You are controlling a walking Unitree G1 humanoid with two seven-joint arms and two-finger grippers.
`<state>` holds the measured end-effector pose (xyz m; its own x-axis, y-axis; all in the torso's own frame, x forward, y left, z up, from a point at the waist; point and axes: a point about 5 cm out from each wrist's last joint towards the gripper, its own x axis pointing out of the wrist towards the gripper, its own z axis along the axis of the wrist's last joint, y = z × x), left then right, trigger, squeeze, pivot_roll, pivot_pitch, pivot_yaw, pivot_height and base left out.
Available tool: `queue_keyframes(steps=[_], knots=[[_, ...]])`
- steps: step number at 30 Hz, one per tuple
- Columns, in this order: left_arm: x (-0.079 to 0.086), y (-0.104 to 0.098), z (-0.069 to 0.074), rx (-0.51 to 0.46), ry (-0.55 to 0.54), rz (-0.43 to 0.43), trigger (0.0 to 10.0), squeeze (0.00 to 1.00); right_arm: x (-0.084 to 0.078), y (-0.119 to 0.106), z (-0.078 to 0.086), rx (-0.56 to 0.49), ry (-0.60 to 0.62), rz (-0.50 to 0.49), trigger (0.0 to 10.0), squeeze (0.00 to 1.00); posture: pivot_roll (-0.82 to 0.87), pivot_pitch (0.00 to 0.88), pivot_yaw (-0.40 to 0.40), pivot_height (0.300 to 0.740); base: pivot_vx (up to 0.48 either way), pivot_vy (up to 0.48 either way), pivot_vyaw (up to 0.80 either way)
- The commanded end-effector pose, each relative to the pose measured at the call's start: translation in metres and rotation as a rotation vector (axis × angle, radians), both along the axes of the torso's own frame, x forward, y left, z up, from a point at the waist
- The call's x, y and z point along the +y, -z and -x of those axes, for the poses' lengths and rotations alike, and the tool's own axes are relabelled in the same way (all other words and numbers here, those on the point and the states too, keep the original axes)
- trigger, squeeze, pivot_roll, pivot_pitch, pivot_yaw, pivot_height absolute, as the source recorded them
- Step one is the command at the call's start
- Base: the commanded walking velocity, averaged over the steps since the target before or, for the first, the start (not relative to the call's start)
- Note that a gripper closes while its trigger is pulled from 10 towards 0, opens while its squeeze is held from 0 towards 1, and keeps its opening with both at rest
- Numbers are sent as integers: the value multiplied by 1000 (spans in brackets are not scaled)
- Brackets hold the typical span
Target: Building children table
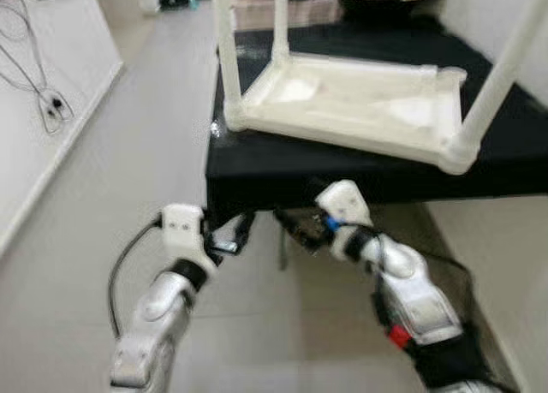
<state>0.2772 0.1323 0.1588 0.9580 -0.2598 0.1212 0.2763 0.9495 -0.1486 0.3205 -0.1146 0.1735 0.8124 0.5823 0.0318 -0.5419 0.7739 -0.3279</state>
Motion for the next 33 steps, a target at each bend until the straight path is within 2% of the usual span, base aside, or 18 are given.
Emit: queue_keyframes(steps=[1,5,10,12,18,20,21,22,27,28,29,33], knots=[[-4,0,1,7,10,0,10000,0,-7,3,-2,17,45,-3,10000,0,3,161,3,740,416,0,781],[-6,1,2,9,21,1,10000,0,-7,0,-4,18,44,-33,10000,0,2,162,2,740,415,0,195],[-8,6,5,26,40,-3,10000,0,-2,-11,-1,-3,-92,8,10000,0,0,162,4,740,417,0,0],[-8,6,5,26,40,-3,10000,0,-2,-11,-1,-3,-92,8,10000,0,0,162,4,740,416,0,0],[-10,10,7,37,53,-10,10000,0,-1,-22,-2,23,-196,96,10000,0,2,159,3,740,417,0,0],[-10,13,8,45,56,-21,10000,0,-1,-31,-7,41,-236,208,10000,0,-1,158,-3,740,399,0,0],[-10,13,8,45,56,-21,10000,0,-1,-31,-7,41,-236,208,10000,0,-1,158,-3,740,390,0,0],[-11,16,9,53,65,-52,10000,0,-4,-39,-12,70,-238,259,10000,0,-1,158,-3,740,345,0,0],[-13,20,14,63,94,-67,10000,0,-15,-44,-20,103,-221,352,10000,0,0,160,-10,740,207,0,0],[-16,22,19,70,131,-84,10000,0,-20,-45,-22,140,-218,410,10000,0,0,162,-13,740,0,0,0],[-16,22,19,70,131,-84,10000,0,-20,-45,-22,140,-218,410,10000,0,0,162,-13,740,0,0,0],[-23,28,38,87,232,-119,10000,0,-32,-56,-26,253,-259,399,10000,0,3,184,-23,740,0,0,0]])
